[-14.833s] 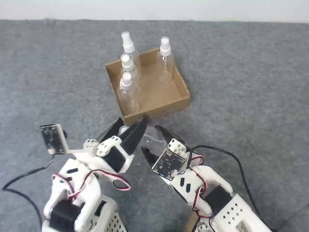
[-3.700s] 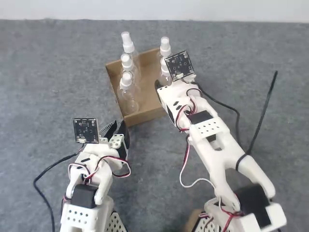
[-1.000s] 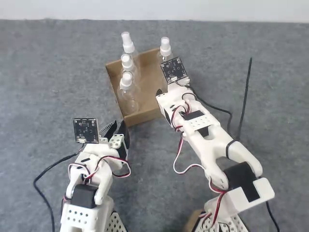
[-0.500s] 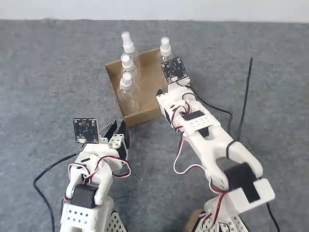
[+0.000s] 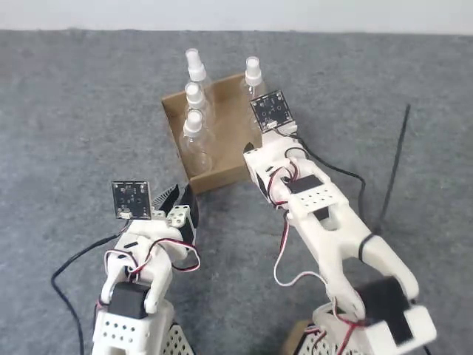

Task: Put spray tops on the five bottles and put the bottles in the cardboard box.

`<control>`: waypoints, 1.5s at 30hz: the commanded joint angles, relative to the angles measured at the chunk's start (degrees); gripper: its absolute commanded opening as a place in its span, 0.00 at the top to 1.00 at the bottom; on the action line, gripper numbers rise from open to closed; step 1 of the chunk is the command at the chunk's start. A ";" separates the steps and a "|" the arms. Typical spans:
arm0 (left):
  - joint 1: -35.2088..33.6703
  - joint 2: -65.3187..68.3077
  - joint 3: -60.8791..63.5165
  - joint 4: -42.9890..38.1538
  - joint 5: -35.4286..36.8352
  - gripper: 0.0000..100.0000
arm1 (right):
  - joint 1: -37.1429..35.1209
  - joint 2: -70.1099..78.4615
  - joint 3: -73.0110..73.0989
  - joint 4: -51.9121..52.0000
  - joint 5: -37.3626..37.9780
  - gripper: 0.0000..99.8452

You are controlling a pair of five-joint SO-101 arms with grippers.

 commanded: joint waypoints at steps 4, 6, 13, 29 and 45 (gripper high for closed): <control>-0.26 -0.53 -0.75 0.44 -0.62 0.93 | 0.40 -9.54 -1.32 8.40 -0.35 0.73; -0.26 -0.53 -0.75 0.44 -0.62 0.93 | 0.31 -10.33 -1.32 9.71 -0.35 0.73; -0.26 -0.53 -0.75 0.44 -0.62 0.93 | 0.48 -11.47 -1.32 11.38 -0.35 0.73; -0.26 -0.53 -0.75 0.44 -0.62 0.93 | 0.22 -11.74 -4.84 18.59 -0.35 0.84; -0.26 -0.53 -0.75 0.44 -0.62 0.93 | 0.22 -11.74 -7.30 22.46 0.00 0.90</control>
